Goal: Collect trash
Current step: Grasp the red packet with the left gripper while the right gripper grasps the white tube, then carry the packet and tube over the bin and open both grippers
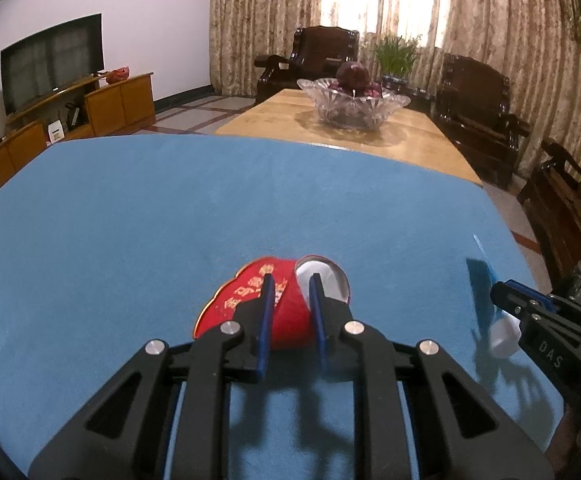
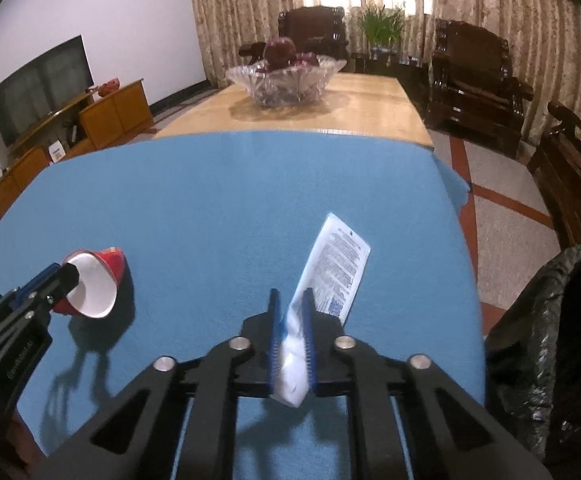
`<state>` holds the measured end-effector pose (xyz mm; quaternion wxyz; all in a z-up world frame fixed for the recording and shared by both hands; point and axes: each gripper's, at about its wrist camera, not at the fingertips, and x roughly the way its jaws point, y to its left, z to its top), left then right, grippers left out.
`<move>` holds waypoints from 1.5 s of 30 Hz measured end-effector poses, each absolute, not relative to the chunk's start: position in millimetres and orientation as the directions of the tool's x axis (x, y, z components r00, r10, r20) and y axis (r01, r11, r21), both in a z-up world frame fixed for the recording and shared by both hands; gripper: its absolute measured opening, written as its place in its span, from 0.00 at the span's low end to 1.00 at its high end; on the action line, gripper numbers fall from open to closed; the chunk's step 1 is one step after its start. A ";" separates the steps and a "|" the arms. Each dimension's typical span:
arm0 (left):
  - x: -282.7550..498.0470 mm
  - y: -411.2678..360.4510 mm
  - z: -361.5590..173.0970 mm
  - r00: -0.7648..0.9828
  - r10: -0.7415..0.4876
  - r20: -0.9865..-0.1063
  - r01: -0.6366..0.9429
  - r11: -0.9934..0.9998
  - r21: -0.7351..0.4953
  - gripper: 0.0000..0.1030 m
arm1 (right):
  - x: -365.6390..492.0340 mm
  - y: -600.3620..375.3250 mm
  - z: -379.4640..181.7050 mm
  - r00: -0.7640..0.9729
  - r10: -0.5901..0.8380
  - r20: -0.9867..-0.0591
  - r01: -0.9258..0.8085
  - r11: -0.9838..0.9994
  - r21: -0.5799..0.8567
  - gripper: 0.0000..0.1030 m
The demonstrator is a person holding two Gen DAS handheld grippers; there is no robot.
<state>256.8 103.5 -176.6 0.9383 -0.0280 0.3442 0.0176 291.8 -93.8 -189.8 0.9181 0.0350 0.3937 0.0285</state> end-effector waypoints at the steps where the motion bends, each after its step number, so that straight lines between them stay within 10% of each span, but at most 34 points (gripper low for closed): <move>1: 257.8 102.9 -178.7 0.758 0.013 -0.652 -0.052 0.998 -0.040 0.16 | 291.1 -94.4 -191.4 0.687 0.076 -0.722 -0.022 0.996 0.084 0.10; 6: 259.8 99.5 -186.7 0.744 0.008 -0.668 -0.041 0.999 -0.034 0.15 | 289.9 -99.7 -196.8 0.684 0.032 -0.729 0.012 0.998 0.055 0.16; 8: 260.7 98.3 -188.4 0.741 0.002 -0.671 -0.036 0.999 -0.036 0.15 | 290.8 -103.2 -197.8 0.681 0.030 -0.732 0.024 0.998 0.063 0.40; 19: 267.1 93.2 -192.0 0.737 -0.002 -0.675 -0.018 1.000 -0.023 0.15 | 306.4 -102.2 -206.0 0.661 0.081 -0.746 0.025 0.991 0.129 0.47; 28: 265.2 94.3 -192.5 0.737 -0.015 -0.676 -0.008 0.999 -0.031 0.15 | 312.0 -91.8 -207.0 0.646 0.199 -0.736 -0.051 0.974 0.219 0.12; 45: 247.9 92.5 -170.8 0.775 -0.046 -0.630 0.003 0.998 -0.069 0.13 | 287.9 -101.7 -167.5 0.717 0.194 -0.670 -0.085 0.978 0.193 0.07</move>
